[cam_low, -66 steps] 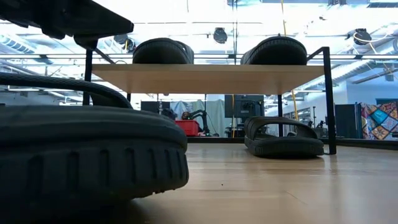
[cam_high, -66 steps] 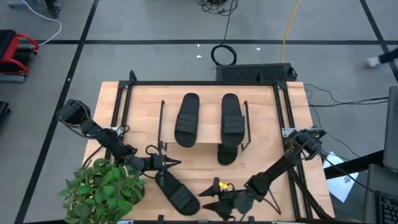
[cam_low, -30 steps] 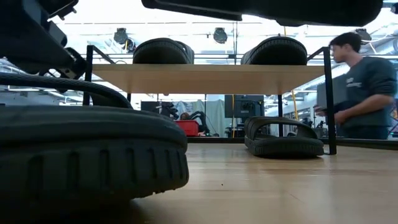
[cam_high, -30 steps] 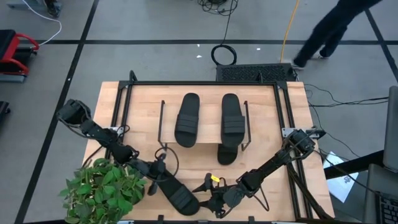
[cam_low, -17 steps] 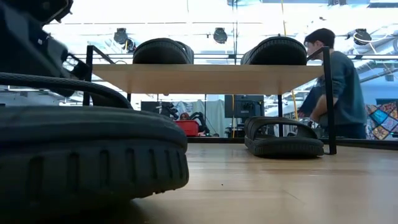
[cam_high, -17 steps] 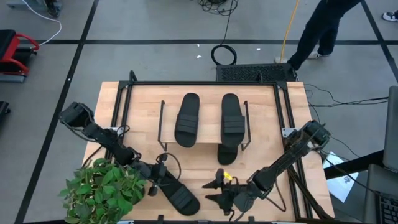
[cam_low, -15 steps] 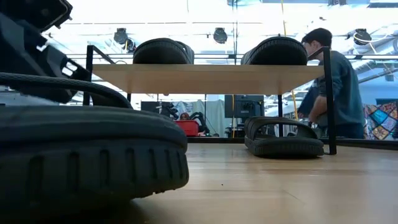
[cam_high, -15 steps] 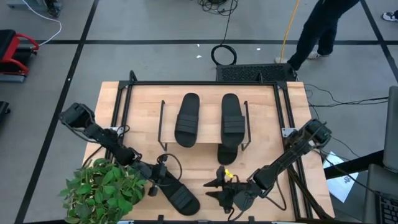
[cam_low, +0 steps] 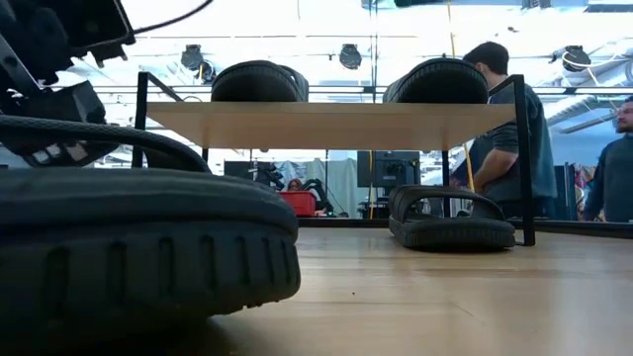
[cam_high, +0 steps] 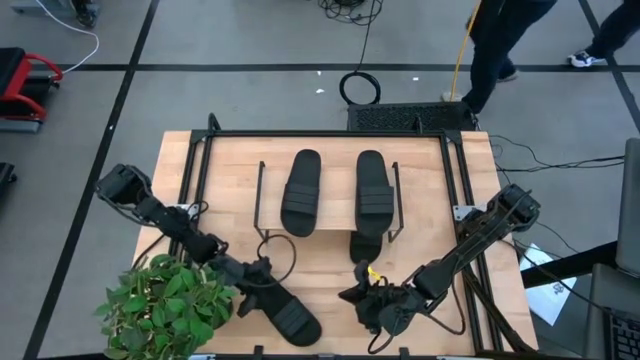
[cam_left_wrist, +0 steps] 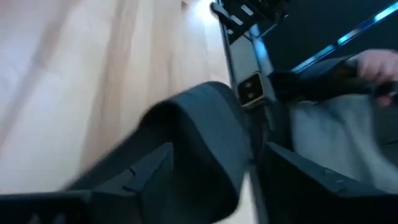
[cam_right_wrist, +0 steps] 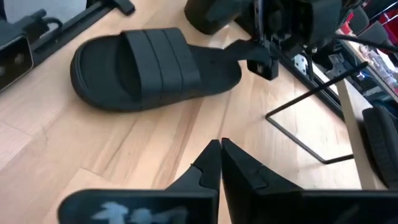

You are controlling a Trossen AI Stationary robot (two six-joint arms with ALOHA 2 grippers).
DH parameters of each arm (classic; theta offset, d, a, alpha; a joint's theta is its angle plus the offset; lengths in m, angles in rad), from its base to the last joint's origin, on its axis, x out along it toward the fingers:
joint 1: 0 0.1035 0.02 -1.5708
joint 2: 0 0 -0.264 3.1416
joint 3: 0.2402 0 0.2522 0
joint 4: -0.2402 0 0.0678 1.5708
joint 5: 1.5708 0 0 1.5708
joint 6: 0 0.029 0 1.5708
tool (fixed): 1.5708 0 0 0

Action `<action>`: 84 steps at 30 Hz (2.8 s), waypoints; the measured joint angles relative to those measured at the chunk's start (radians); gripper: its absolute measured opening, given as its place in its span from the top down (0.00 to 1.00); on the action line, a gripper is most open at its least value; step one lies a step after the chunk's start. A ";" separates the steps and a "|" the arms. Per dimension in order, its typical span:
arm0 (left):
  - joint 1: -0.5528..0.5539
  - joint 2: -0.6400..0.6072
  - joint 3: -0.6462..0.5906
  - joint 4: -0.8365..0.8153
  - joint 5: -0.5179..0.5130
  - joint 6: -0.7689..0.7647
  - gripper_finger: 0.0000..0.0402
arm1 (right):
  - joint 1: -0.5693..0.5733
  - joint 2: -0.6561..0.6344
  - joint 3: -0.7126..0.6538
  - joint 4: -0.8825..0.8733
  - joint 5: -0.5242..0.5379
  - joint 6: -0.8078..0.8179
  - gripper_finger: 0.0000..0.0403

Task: Pick and place slides into the shelf
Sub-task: Put the slide under the shelf

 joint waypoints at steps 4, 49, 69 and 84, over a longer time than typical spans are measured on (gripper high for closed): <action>0.013 0.001 0.000 -0.005 0.008 -0.108 0.36 | 0.000 -0.015 -0.001 -0.026 0.000 0.010 1.00; 0.010 0.292 0.235 0.199 -0.051 0.122 0.99 | 0.015 -0.029 0.000 -0.119 0.077 0.020 1.00; 0.093 0.291 0.235 0.295 -0.257 -0.059 1.00 | 0.048 -0.028 0.000 0.013 0.053 -0.442 0.65; 0.088 0.292 0.434 0.091 -0.295 -0.015 1.00 | 0.020 -0.029 0.001 0.003 0.054 -0.462 0.54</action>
